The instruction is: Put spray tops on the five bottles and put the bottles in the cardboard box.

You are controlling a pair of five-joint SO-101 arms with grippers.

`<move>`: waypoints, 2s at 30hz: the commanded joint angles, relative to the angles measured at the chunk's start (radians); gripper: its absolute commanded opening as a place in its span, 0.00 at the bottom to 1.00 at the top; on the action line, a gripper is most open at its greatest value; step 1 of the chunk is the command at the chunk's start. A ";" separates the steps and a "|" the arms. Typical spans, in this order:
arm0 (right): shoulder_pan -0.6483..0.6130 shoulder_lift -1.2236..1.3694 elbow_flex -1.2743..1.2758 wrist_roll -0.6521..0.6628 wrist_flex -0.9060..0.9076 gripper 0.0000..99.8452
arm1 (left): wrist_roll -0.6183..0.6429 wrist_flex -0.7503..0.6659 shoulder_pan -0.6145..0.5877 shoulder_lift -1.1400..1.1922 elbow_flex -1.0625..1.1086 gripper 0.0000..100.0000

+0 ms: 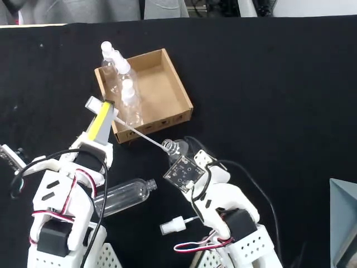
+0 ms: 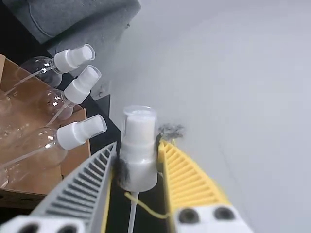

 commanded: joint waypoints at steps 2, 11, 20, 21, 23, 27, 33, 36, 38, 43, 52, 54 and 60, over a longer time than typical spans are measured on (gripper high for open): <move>-0.023 -0.047 -0.004 0.011 0.002 0.10 | 0.008 -0.017 0.013 -0.008 -0.007 0.03; -0.023 -0.047 -0.004 0.011 0.002 0.10 | 0.006 -0.017 0.012 -0.008 0.001 0.03; -0.023 -0.047 -0.004 0.011 0.002 0.10 | 0.009 -0.081 -0.051 -0.008 0.031 0.03; -0.023 -0.047 -0.004 0.011 0.002 0.10 | 0.009 -0.081 -0.051 -0.008 0.039 0.03; -0.023 -0.047 -0.004 0.011 0.002 0.10 | 0.008 -0.081 -0.036 -0.008 0.047 0.03; -0.023 -0.047 -0.004 0.011 0.002 0.10 | 0.006 -0.077 0.008 -0.008 0.053 0.03; -0.023 -0.047 -0.004 0.011 0.002 0.10 | -0.040 -0.080 0.068 -0.008 0.090 0.03; -0.023 -0.047 -0.004 0.011 0.002 0.10 | -0.041 -0.081 0.077 -0.008 0.094 0.03; -0.023 -0.047 -0.004 0.011 0.002 0.10 | -0.041 -0.080 0.077 -0.008 0.096 0.03; -0.021 -0.047 -0.004 0.005 0.000 0.10 | -0.041 -0.081 0.077 -0.008 0.113 0.03; -0.021 -0.047 -0.004 0.003 -0.002 0.10 | -0.041 -0.081 0.077 -0.008 0.130 0.03; -0.023 -0.047 -0.004 0.003 -0.002 0.10 | -0.041 -0.078 0.079 -0.008 0.130 0.03; -0.023 -0.047 -0.004 0.003 -0.002 0.10 | -0.041 -0.081 0.082 -0.008 0.156 0.03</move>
